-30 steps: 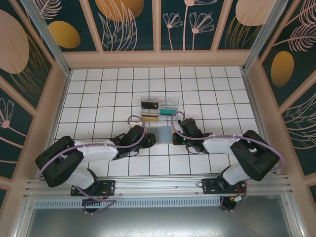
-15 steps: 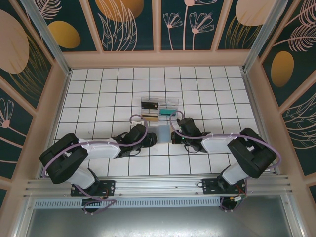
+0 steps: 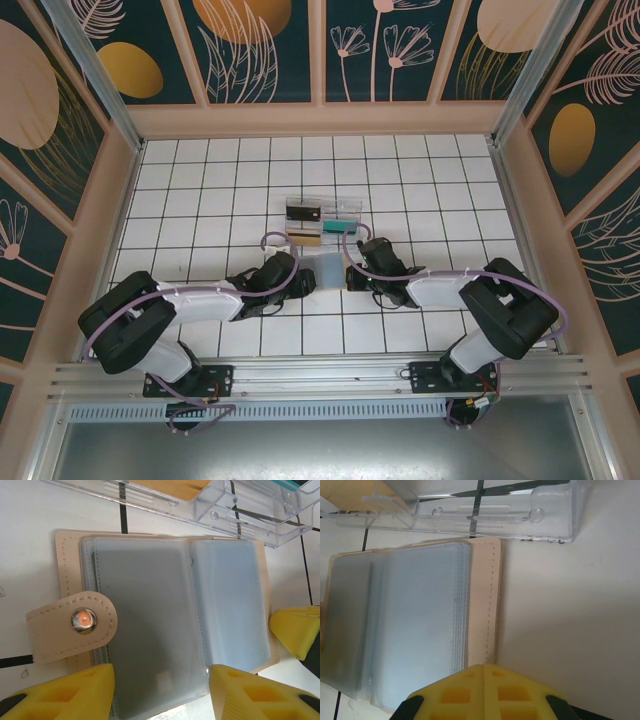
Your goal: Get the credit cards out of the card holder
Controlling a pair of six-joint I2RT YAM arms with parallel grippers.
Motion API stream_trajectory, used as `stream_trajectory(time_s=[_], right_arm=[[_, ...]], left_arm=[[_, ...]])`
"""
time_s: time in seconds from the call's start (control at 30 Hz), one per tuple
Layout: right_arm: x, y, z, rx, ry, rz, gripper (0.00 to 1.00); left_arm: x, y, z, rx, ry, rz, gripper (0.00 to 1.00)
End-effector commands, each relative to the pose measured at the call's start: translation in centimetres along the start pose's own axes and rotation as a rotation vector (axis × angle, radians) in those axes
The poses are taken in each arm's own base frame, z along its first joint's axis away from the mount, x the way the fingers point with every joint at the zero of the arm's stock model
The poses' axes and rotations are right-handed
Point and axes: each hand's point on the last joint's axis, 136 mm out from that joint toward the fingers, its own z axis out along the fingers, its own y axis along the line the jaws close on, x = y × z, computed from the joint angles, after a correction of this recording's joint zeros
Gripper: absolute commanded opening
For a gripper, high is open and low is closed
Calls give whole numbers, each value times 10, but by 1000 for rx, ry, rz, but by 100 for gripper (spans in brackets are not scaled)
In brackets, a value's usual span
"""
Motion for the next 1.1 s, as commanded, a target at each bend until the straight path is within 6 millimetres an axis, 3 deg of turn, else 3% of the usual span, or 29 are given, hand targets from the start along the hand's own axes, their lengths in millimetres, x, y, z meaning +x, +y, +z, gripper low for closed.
stream_trajectory(time_s=[0.0,0.23,0.63,1.07], right_arm=[[11,-3,4,16,44,-1,0],[12,-1,5,13,46,0,0],[14,-2,7,14,56,-1,0],[16,-2,8,15,64,-2,0]], left_arm=[[1,-2,5,3,19,-2,53],[0,-22,6,100,30,6,54],[-1,-40,8,168,45,17,73],[-9,-68,6,270,44,33,74]])
